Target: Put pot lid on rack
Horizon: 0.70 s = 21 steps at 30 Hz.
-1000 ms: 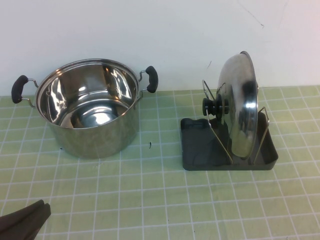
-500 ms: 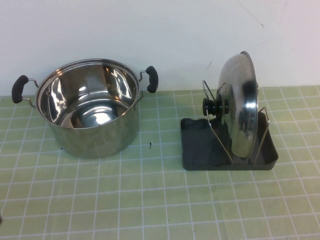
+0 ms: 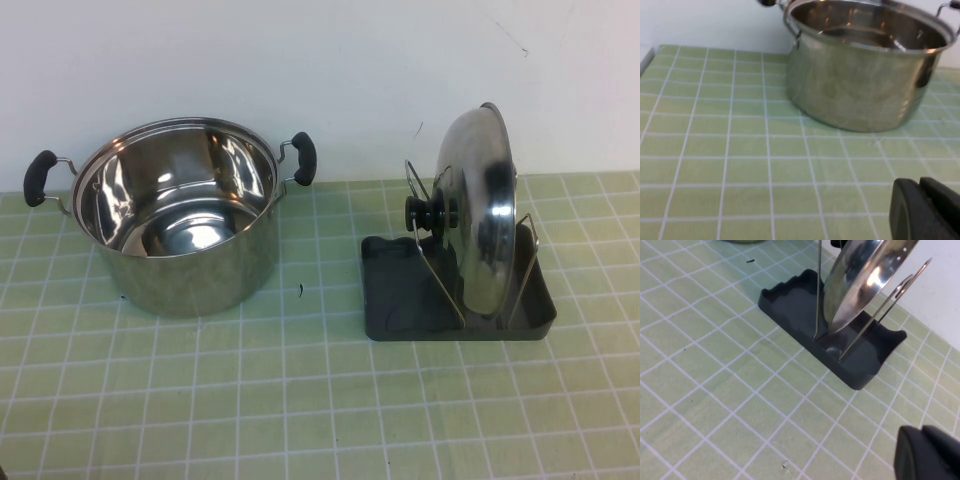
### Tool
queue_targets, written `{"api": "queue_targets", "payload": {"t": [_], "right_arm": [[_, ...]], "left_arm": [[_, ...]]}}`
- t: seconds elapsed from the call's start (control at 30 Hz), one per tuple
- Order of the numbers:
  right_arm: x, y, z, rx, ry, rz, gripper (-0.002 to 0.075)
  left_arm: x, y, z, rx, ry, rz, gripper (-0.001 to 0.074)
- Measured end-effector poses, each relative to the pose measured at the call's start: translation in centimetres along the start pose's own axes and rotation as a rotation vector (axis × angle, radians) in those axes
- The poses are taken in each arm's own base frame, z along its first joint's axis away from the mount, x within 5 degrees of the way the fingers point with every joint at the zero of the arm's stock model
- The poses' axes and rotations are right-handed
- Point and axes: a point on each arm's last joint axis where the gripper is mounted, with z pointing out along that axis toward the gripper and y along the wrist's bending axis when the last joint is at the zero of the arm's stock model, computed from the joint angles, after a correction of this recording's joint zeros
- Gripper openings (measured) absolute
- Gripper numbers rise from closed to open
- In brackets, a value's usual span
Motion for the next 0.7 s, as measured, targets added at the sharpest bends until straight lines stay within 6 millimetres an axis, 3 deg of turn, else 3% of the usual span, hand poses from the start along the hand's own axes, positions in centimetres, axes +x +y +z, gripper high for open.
{"api": "queue_targets", "payload": {"t": [0.13,0.7], "right_arm": [[0.0,0.0,0.0,0.0,0.0,0.0,0.0001],[0.01,0.02,0.0,-0.002,0.001,0.002,0.0]], "left_arm": [[1.44,0.33,0.46,-0.037,0.034,-0.033,0.0],[1.51,0.35,0.44,-0.045,0.045,-0.033,-0.0001]]}}
